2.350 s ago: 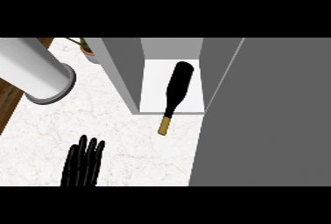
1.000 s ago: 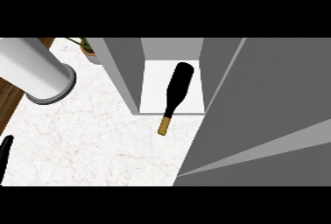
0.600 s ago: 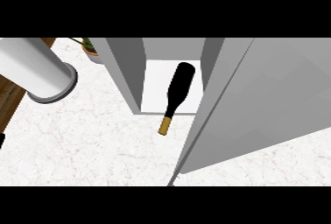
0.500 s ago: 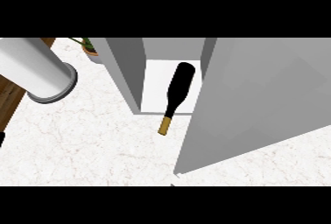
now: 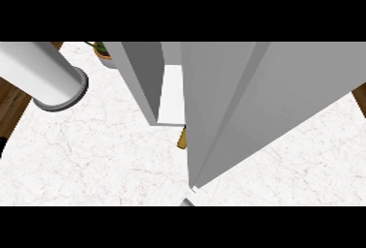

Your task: Pick up the wine, place it into the cabinet and close the cabinet

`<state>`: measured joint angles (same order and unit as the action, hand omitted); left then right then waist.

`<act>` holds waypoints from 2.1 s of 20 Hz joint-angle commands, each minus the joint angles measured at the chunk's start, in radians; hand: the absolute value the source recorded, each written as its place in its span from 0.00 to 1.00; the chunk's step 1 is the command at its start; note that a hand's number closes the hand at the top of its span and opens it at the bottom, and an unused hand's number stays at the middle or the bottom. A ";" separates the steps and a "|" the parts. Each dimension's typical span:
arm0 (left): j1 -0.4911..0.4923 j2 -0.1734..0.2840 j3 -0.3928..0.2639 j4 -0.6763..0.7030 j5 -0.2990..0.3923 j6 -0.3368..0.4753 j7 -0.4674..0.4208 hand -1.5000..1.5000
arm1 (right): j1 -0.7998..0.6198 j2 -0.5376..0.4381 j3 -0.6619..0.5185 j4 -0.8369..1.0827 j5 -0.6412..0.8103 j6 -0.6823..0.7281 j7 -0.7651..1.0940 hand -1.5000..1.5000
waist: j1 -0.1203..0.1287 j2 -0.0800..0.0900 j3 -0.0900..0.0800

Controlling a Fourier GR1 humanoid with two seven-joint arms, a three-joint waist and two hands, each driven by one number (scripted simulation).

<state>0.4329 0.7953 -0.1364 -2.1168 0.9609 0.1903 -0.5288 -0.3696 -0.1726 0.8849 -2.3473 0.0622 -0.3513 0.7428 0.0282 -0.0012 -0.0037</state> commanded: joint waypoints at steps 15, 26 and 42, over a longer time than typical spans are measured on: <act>-0.065 -0.075 -0.020 0.011 -0.053 0.044 0.068 0.00 | -0.774 0.172 -0.327 0.747 -0.281 -0.094 -0.175 1.00 | 0.007 0.005 0.003; -0.130 -0.145 -0.020 0.086 -0.118 0.025 0.073 0.00 | -0.890 0.172 -0.509 1.147 -0.292 0.033 -0.346 1.00 | -0.009 0.008 0.003; -0.114 -0.145 0.022 0.040 -0.107 0.002 0.134 0.00 | -0.835 0.045 -0.592 1.373 -0.248 0.201 -0.580 1.00 | 0.004 0.011 0.003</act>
<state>0.3151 0.6498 -0.1202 -2.0516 0.8447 0.1921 -0.4092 -1.2077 -0.0244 0.3758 -1.1241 -0.2038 -0.1534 0.1724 0.0394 -0.0390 -0.0101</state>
